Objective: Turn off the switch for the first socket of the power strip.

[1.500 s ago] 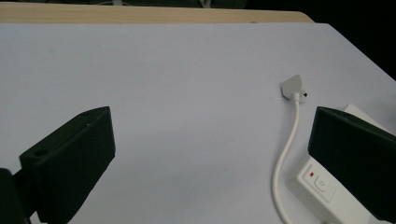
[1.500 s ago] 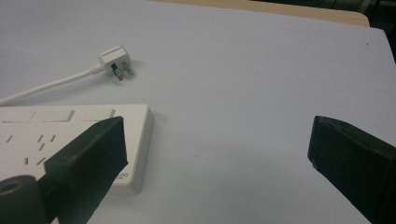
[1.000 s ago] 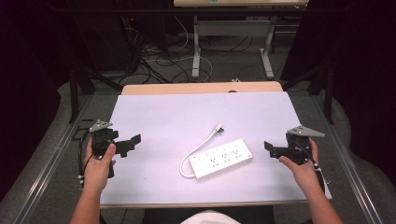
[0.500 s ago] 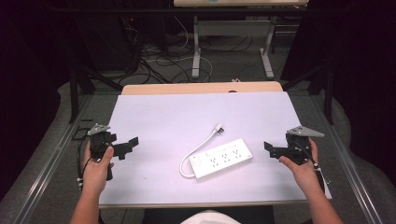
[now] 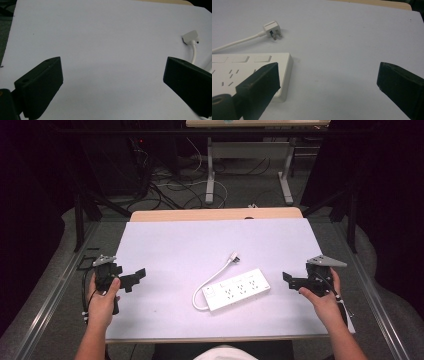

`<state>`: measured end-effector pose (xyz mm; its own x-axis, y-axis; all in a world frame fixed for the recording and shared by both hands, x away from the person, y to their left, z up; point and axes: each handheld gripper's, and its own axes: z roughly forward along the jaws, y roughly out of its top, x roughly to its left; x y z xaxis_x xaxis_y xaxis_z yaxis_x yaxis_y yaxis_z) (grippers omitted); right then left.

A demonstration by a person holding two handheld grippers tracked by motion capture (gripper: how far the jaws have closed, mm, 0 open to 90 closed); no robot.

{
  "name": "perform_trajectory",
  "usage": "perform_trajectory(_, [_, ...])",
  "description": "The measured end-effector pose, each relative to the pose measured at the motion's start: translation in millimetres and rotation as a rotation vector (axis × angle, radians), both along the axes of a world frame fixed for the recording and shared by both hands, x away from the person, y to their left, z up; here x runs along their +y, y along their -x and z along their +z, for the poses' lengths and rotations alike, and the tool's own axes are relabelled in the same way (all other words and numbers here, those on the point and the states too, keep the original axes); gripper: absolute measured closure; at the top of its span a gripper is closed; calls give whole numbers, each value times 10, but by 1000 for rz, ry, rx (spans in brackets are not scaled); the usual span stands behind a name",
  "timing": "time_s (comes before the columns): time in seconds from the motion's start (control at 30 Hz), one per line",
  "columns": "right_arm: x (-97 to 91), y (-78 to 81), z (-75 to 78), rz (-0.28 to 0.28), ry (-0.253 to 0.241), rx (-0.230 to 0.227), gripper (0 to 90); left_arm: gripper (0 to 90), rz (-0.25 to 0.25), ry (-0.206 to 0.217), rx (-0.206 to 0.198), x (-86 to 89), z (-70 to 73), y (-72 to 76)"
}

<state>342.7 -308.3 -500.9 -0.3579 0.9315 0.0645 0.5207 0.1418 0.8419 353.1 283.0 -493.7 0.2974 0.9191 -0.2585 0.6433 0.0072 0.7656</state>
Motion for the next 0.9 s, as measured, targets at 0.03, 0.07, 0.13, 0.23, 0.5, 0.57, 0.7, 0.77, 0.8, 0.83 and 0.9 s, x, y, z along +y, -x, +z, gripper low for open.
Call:
perform_trajectory(0.03, [4,1,-2,-2,-4,4,41,26,2,2,-5,-12,-8,-3])
perform_trajectory(0.07, [-3,-3,-5,2,3,1,41,26,-4,-2,-3,-15,-10,-4])
perform_trajectory(0.13, [5,0,-6,-1,-3,8,41,27,-8,-3,1,-28,-14,-6])
perform_trajectory(0.23, [9,0,-6,-1,-3,9,41,28,-3,-3,-7,-43,-23,-7])
perform_trajectory(0.5, [13,-2,-14,0,-3,8,41,30,-5,-5,-15,-48,-17,-4])
perform_trajectory(0.57, [13,-2,-15,0,-5,9,41,30,-4,-6,-4,-44,-14,-2])
perform_trajectory(0.7, [14,-2,-15,-4,-2,11,41,32,2,-6,-9,-41,-17,-4])
perform_trajectory(0.77, [11,0,-15,-3,0,10,41,32,-11,-7,2,-26,1,0])
perform_trajectory(0.8, [8,-3,-18,-2,3,8,41,32,3,-3,-11,-30,-6,-2])
perform_trajectory(0.83, [7,-7,-22,-5,4,9,41,32,6,-2,-11,-26,-3,-1])
perform_trajectory(0.9, [8,-6,-21,-8,-1,16,41,33,6,-2,-8,-20,3,1])
